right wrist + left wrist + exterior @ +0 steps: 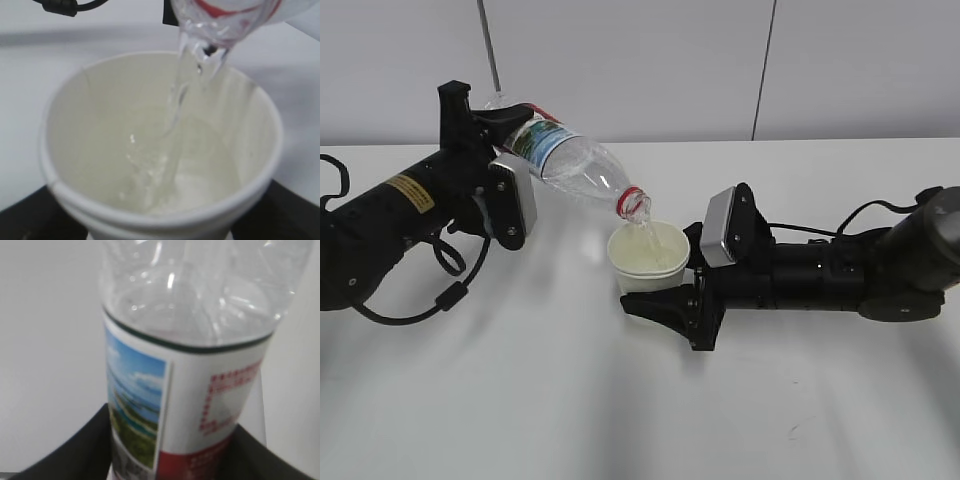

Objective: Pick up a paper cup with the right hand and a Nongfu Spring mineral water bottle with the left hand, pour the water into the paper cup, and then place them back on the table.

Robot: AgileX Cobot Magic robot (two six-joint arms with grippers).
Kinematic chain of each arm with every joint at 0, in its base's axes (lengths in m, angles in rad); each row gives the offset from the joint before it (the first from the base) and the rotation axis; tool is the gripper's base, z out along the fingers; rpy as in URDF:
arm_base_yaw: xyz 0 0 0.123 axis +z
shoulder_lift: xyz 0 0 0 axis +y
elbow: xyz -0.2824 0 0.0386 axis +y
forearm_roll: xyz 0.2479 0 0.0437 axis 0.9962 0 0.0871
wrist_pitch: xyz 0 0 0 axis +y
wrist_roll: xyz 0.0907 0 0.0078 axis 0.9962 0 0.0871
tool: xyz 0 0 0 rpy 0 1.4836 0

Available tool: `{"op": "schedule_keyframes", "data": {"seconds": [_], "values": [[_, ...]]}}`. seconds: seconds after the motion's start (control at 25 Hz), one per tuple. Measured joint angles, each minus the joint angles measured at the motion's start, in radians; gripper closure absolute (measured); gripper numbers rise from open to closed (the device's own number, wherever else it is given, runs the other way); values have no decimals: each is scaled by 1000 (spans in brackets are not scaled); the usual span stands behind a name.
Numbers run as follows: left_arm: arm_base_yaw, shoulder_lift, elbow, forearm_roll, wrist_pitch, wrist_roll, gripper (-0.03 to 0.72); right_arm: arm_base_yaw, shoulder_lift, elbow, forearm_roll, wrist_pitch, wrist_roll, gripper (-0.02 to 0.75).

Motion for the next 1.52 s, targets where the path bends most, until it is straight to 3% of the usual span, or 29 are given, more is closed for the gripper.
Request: {"op": "schedule_keyframes", "data": {"seconds": [0.32, 0.76, 1.04, 1.32, 1.52], "values": [[0, 0, 0, -15, -1, -37, 335, 0, 0, 0, 0, 3, 0, 201], [0, 0, 42, -83, -16, -412, 335, 0, 0, 0, 64, 14, 0, 201], [0, 0, 106, -82, -15, -761, 335, 0, 0, 0, 91, 15, 0, 201], [0, -1, 118, -59, -15, -1267, 335, 0, 0, 0, 137, 15, 0, 201], [0, -1, 118, 28, -15, -1467, 335, 0, 0, 0, 191, 16, 0, 201]]}}
